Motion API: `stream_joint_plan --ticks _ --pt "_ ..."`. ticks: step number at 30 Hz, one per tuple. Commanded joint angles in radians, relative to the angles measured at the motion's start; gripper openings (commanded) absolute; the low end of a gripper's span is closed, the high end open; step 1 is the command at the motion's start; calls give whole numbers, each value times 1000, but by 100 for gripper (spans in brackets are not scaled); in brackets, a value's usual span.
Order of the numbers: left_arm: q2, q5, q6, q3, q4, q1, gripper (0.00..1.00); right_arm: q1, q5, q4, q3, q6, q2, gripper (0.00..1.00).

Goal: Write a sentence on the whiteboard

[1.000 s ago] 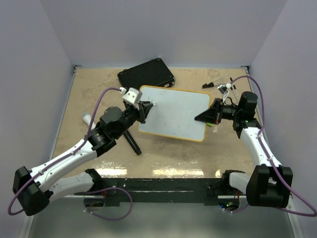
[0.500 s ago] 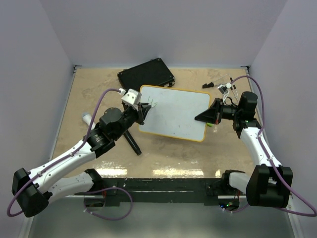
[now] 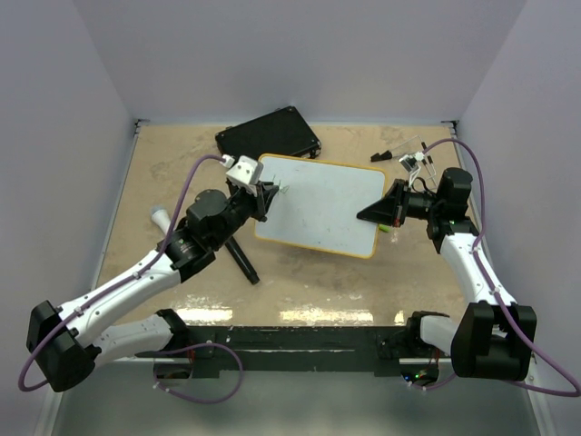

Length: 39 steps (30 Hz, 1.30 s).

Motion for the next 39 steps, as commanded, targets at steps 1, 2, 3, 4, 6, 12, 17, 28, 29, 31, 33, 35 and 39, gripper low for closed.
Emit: stream_joint_plan --ticks 1,2,3,4,6,12,17,28,29,31,33,35,39 --pt "15 39 11 44 50 8 0 2 -79 34 59 0 -23 0" --pt "17 42 10 44 53 9 0 2 -79 34 59 -2 -21 0" --pt "18 43 8 46 54 8 0 2 -79 34 59 -2 -23 0" --pt "18 45 8 48 57 8 0 2 -79 34 60 -2 -23 0" --pt "14 45 8 51 59 9 0 2 -79 34 59 -2 -21 0" --pt "-43 75 -4 58 54 8 0 2 -79 36 57 -2 -20 0" --pt "-49 99 -21 71 54 9 0 2 -77 37 59 -2 -14 0" --pt "29 108 -26 87 83 8 0 4 -77 36 59 -2 -21 0" --pt "29 108 -26 86 82 9 0 2 -79 36 59 -2 -20 0" --pt "26 108 -26 80 76 9 0 4 -77 36 60 -2 -20 0" --pt "24 103 -27 75 71 8 0 2 -77 36 62 -2 -17 0" --pt "26 99 -27 72 65 8 0 4 -77 36 60 -2 -18 0" --pt "35 89 -26 63 50 8 0 4 -77 34 60 -2 -18 0"
